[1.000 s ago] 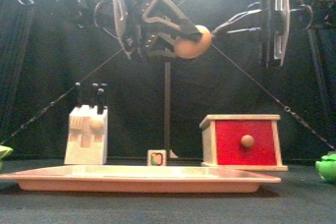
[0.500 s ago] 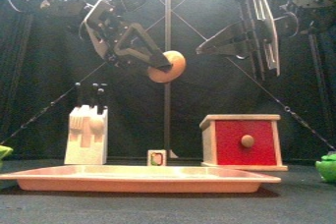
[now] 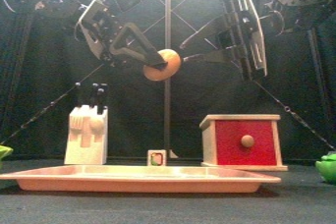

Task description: Peel eggshel

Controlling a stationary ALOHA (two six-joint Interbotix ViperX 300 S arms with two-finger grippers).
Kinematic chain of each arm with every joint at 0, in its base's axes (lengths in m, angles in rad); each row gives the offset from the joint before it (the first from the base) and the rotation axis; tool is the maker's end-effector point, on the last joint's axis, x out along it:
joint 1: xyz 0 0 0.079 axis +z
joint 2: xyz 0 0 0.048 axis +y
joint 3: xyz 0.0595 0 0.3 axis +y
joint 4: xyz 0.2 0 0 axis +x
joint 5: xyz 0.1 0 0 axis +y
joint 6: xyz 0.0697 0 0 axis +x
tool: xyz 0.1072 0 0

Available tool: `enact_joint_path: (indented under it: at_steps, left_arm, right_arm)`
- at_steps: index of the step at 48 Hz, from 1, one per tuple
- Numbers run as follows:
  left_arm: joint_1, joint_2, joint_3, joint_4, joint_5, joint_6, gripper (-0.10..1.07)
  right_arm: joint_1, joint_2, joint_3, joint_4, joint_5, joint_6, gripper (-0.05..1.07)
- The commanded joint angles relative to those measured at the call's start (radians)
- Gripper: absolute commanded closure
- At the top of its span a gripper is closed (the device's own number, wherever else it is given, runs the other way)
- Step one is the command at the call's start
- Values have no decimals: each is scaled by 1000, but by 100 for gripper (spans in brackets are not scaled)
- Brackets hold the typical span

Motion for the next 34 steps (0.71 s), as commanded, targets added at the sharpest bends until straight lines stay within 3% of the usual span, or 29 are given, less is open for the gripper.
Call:
enact_joint_path:
  at_steps: [1,10,34]
  left_arm:
    - [0,0,-21,5,-28,2,45]
    - [-2,9,-21,3,-66,2,45]
    - [-3,51,-41,5,-89,2,45]
  right_arm:
    - [5,-2,-25,-3,-3,-2,28]
    - [0,34,-51,-9,-3,-3,17]
    - [-5,77,-100,-28,-3,-3,16]
